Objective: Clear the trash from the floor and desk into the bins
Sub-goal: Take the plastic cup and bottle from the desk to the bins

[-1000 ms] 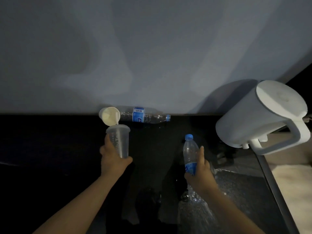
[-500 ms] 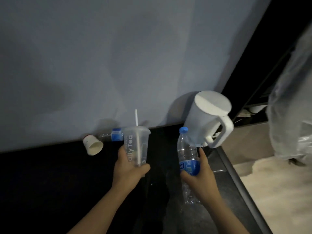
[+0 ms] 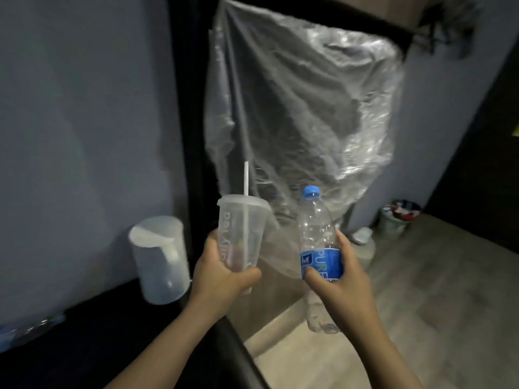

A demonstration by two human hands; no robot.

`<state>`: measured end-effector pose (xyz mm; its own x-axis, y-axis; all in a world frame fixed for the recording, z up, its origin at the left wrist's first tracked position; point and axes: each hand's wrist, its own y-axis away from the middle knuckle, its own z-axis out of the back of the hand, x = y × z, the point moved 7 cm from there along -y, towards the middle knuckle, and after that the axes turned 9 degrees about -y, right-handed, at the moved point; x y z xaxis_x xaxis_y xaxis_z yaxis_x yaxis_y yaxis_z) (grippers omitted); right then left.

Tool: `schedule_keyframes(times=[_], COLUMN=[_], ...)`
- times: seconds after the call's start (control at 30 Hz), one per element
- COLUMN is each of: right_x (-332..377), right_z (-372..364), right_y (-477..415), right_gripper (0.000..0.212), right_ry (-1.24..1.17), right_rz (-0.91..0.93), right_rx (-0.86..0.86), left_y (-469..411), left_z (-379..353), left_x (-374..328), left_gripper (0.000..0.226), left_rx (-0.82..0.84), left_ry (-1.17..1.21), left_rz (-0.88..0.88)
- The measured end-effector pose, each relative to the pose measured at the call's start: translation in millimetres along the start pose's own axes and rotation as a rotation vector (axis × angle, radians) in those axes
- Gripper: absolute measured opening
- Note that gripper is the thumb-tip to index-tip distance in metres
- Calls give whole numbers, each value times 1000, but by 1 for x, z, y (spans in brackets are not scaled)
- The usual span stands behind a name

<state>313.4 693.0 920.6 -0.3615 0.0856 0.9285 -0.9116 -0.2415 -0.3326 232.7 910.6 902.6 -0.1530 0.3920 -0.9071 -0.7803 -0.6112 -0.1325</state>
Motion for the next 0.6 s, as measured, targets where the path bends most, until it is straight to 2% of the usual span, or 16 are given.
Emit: schedule_keyframes(times=[0.17, 0.3, 0.47, 0.6], right_x=[11, 4, -22, -42], right_z=[129, 207, 296, 353], right_y=[-3, -1, -12, -48], right_gripper=[78, 74, 70, 81], right_ry=[74, 98, 98, 169], right_rz=[52, 15, -24, -41], right_rx=[-174, -297, -462, -520], left_y=[12, 19, 21, 4], left_z=[-114, -194, -293, -369], left_x=[-91, -135, -178, -201], left_gripper=[66, 53, 63, 68], left_rx=[120, 249, 370, 440], left_ry=[-6, 61, 117, 209], left_rz=[-125, -203, -313, -330])
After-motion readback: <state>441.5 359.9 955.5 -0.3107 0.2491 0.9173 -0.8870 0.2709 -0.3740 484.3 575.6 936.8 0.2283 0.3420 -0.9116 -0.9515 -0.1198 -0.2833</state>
